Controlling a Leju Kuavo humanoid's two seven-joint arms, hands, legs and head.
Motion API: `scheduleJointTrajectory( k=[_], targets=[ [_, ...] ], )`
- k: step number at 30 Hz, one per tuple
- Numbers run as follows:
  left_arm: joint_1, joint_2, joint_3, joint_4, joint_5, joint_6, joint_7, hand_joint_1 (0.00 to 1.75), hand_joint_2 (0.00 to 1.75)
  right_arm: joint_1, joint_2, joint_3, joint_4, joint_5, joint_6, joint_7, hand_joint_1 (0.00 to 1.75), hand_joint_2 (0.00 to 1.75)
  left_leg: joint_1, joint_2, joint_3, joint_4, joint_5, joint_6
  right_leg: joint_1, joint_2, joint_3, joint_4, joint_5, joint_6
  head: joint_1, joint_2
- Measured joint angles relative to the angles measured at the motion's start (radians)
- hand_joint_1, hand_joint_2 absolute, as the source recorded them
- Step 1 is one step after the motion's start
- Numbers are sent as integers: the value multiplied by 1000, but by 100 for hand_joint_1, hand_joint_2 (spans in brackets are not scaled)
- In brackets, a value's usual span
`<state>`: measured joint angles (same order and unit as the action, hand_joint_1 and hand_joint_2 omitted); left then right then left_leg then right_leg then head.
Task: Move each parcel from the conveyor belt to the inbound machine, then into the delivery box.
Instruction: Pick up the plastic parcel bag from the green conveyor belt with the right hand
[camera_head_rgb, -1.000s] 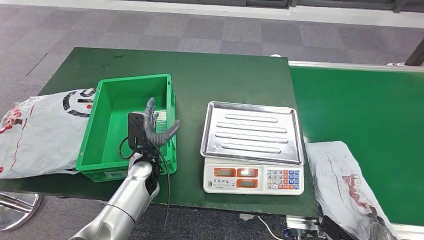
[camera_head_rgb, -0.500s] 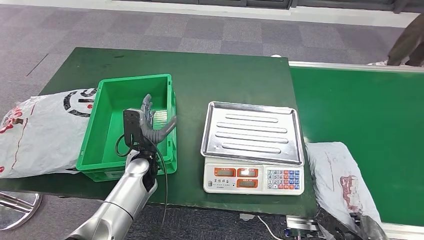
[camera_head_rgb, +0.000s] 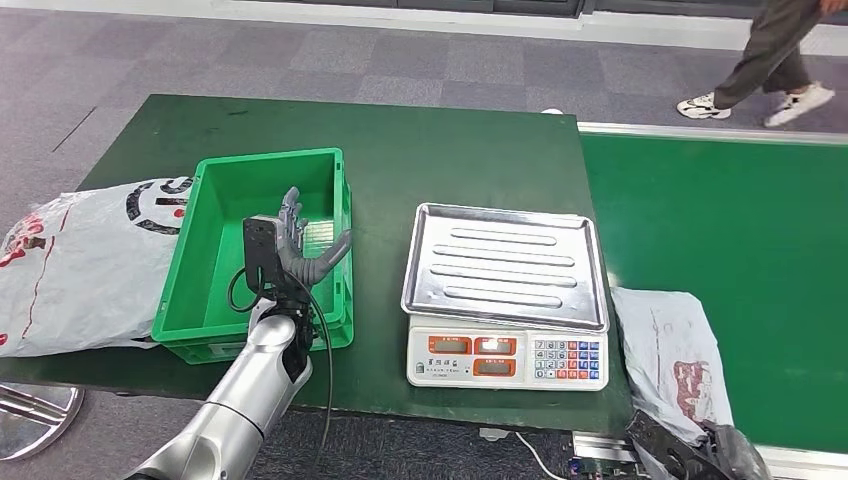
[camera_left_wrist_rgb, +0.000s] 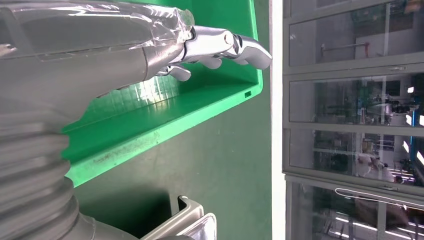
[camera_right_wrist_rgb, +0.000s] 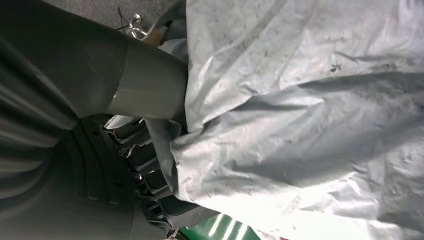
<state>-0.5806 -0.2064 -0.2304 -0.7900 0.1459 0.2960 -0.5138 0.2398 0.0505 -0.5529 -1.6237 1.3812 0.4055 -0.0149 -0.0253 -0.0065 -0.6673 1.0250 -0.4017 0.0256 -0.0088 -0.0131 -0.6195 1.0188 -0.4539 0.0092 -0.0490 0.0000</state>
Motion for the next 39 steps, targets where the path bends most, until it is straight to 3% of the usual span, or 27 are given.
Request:
scheduleJointTrajectory(
  k=[39],
  targets=[
    [0, 1, 0, 0, 0, 0, 0, 0, 175, 0, 0, 1, 3, 0, 0, 0, 175, 175, 0, 0, 0, 0, 0, 0, 0, 0, 0, 0, 0, 0, 0, 0]
  ],
)
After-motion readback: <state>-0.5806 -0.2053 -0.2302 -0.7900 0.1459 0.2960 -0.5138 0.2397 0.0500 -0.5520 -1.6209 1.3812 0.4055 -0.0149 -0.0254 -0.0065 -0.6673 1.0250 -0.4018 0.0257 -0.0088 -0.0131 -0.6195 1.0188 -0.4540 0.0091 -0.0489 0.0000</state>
